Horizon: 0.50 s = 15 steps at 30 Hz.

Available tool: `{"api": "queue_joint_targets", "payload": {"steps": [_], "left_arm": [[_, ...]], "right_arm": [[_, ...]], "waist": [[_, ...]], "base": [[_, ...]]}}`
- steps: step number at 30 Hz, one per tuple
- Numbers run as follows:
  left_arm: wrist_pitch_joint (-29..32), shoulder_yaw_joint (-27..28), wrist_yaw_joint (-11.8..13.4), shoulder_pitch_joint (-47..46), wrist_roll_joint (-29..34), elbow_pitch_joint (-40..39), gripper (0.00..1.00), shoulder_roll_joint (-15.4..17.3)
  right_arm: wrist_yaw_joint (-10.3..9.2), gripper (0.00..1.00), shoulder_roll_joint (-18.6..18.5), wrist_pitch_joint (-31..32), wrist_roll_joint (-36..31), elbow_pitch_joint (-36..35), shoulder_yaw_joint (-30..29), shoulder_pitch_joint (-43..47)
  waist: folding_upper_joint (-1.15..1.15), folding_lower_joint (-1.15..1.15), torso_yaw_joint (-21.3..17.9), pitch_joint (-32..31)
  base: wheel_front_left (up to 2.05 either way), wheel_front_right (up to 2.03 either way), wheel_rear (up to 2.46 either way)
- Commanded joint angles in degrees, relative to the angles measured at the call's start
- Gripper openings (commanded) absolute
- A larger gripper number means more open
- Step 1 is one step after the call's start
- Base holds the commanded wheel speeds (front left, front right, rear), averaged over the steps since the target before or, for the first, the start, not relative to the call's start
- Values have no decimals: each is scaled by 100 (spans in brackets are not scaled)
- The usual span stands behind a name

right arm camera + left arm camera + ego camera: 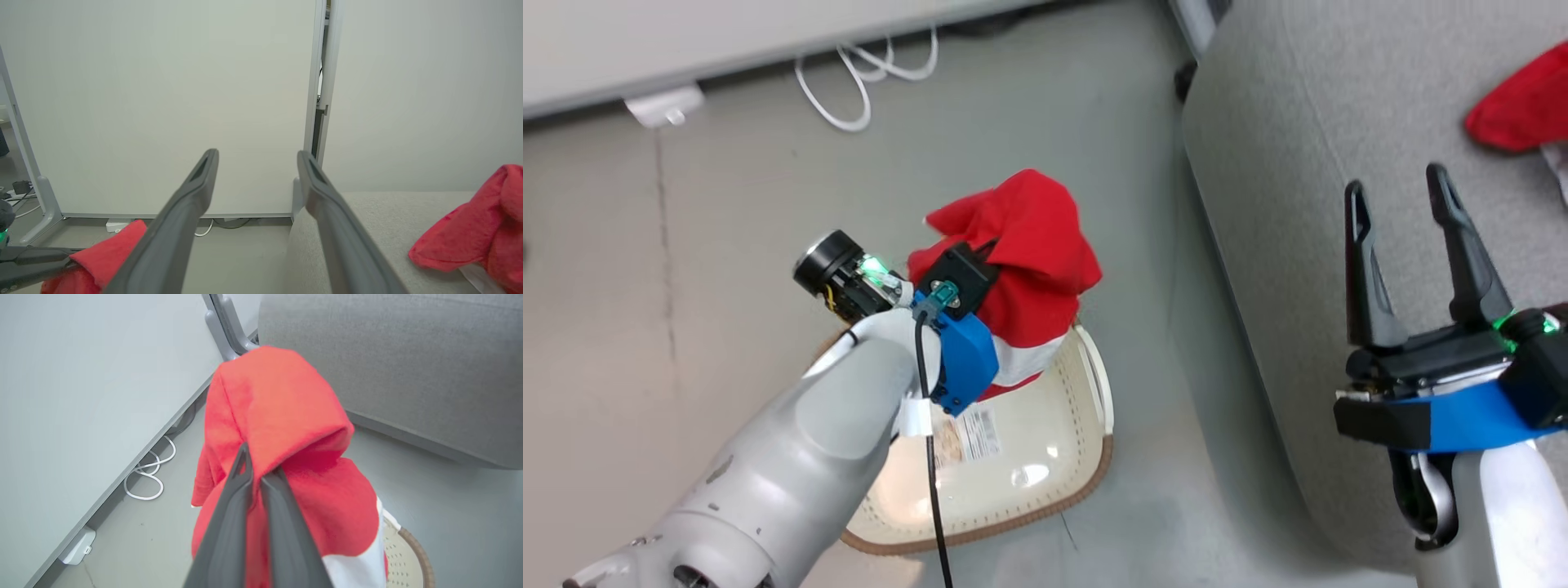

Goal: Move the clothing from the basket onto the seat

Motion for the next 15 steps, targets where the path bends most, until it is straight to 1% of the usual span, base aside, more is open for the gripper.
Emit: {"api": "queue_joint_targets", "payload": {"steps": [1, 6, 11, 15], "left_arm": [[-25, 67, 27, 125, -14, -57, 0, 28], [-28, 541, 206, 442, 12, -691, 0, 191], [-29, 1033, 323, 842, 72, -1263, 0, 337], [-30, 1400, 410, 1164, 160, -1718, 0, 379]], "right_arm": [[1, 100, -28, -1, -42, 23, -2, 95], [1, 100, -31, -1, -12, 136, 19, 404], [1, 100, -20, -1, 19, 232, 33, 712], [1, 100, 9, -1, 51, 274, 24, 950]], "waist": [[0, 1, 190, -428], [0, 1, 287, -895], [0, 1, 376, -1305], [0, 1, 449, -1585]], "base": [[0, 0, 0], [0, 0, 0], [0, 0, 0], [0, 0, 0]]}}
